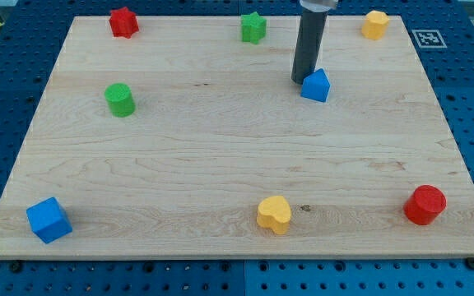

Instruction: Move the blue triangle to the centre right

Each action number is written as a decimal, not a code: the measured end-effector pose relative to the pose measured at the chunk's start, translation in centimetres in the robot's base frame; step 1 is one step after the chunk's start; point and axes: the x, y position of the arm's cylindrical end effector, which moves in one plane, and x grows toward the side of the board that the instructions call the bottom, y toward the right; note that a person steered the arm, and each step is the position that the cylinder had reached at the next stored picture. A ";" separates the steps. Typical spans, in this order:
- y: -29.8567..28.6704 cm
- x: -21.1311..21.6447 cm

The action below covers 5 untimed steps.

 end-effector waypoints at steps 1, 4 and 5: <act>0.0 1.9; 4.1 4.9; 5.3 5.5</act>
